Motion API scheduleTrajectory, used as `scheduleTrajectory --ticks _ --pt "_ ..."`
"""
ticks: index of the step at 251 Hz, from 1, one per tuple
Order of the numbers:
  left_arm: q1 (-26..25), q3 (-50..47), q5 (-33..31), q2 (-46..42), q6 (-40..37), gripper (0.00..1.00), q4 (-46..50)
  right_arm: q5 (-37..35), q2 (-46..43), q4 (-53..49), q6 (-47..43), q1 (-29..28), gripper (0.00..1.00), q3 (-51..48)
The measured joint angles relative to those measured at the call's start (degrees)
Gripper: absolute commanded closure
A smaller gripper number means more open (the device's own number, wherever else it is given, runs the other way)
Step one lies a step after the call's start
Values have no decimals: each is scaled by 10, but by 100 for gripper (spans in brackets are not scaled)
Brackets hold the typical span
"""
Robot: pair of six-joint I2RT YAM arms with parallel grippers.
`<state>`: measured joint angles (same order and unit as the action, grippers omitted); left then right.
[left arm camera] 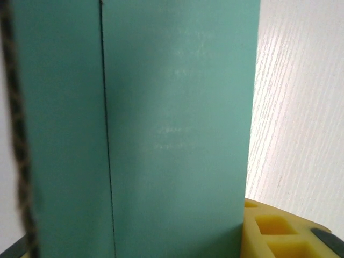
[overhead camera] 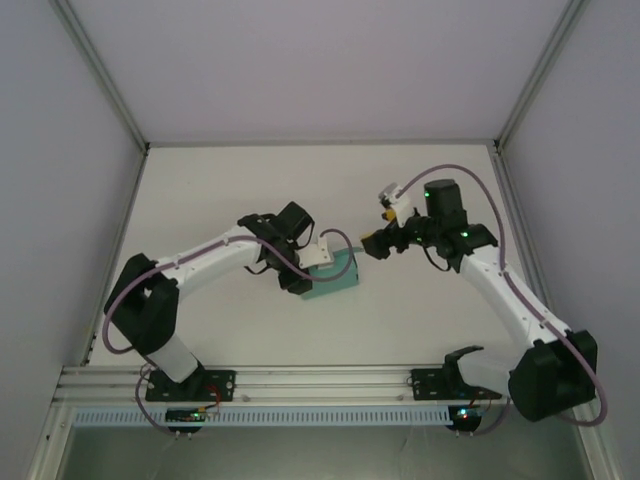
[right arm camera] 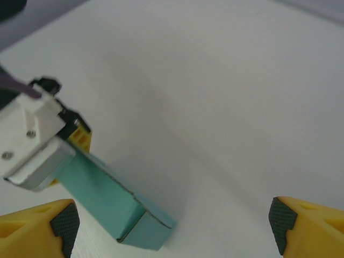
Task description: Assemble paper box
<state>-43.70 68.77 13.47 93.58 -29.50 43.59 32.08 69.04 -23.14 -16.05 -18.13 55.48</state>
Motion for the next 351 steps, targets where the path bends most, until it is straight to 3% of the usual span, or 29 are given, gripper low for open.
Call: scheduleTrajectory --ticks 31,75,171,208,239,308,351 --pt "0 16 4 15 -11 69 7 -10 54 -34 -32 -22 22 15" --pt "2 26 10 23 -22 69 15 -14 114 -75 -72 -31 31 52" --pt "2 34 11 29 -25 70 19 -26 140 -123 -110 -47 86 79" --pt "2 35 10 30 -23 71 18 -42 143 -141 -101 -58 97 92" --pt "2 35 8 30 -17 71 16 -75 142 -138 -33 -74 100 95" --pt "2 39 2 33 -9 71 17 -148 96 -64 279 -112 100 43" --pt "2 44 0 37 -8 70 18 -163 69 -13 374 -118 100 0"
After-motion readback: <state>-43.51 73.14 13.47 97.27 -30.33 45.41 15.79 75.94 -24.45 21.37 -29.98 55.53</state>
